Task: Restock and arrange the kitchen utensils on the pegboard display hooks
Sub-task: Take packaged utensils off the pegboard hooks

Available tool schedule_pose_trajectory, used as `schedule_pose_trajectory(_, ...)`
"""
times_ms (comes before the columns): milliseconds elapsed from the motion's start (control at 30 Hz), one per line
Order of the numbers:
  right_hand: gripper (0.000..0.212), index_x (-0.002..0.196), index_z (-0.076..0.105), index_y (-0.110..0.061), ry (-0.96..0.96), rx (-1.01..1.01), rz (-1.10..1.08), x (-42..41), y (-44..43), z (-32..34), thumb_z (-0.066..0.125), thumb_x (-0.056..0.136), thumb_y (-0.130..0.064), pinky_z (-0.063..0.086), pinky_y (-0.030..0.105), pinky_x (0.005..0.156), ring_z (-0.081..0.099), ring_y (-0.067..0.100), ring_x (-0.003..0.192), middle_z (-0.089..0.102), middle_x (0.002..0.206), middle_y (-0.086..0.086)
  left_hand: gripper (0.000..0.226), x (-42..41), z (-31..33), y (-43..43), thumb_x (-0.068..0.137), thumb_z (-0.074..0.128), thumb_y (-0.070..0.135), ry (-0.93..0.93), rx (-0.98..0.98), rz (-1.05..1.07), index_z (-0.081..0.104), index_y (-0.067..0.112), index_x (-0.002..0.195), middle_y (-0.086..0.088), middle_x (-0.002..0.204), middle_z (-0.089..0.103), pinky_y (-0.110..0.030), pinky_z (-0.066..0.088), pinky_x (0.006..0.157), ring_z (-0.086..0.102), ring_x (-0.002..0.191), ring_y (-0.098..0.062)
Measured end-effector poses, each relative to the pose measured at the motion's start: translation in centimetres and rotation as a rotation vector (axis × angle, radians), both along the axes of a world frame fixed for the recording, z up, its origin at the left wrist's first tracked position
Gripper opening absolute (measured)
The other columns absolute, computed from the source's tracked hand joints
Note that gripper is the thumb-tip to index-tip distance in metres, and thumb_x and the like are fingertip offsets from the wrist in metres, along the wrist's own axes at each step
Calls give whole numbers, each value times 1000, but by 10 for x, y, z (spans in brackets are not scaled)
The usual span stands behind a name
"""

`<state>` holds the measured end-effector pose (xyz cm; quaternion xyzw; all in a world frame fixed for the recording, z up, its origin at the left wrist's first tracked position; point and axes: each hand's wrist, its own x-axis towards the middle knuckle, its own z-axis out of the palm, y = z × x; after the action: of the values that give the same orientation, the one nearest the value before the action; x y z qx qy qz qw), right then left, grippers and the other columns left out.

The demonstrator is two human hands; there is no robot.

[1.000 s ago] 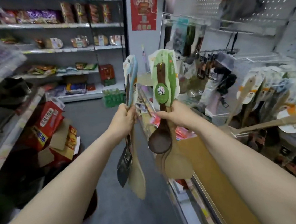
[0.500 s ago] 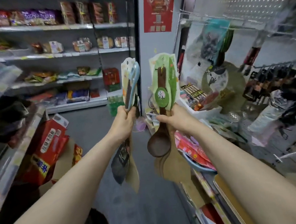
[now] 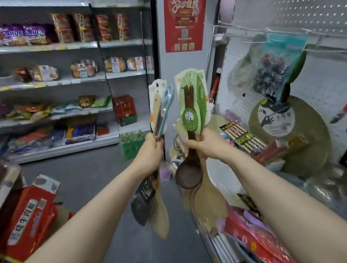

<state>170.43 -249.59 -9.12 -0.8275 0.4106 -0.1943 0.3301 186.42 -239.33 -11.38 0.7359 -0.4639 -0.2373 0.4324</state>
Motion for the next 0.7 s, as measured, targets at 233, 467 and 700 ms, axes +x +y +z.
schedule_pose_trajectory(233,19,87,50,-25,13,-11,32,58,-111,9,67,90,-33,44,27,55,57,16,52,53,64,-8,19,49,5,-109,104,33,25,-22,-41,80,43,8,105,1,85,51,-30,38,59,50,77,-16)
schedule_pose_trajectory(467,25,77,50,-24,31,8,-16,116,-201,0,69,88,-35,57,46,72,58,22,54,57,59,-2,17,111,-4,-215,102,37,27,22,-42,27,46,12,101,-3,77,63,-46,55,80,69,77,-21)
schedule_pose_trajectory(700,32,79,40,-27,43,62,-134,188,-301,-17,70,89,-29,43,29,59,50,16,56,50,65,0,17,200,-21,-335,101,42,31,67,19,-138,45,15,97,-3,85,66,-47,56,80,71,76,-22)
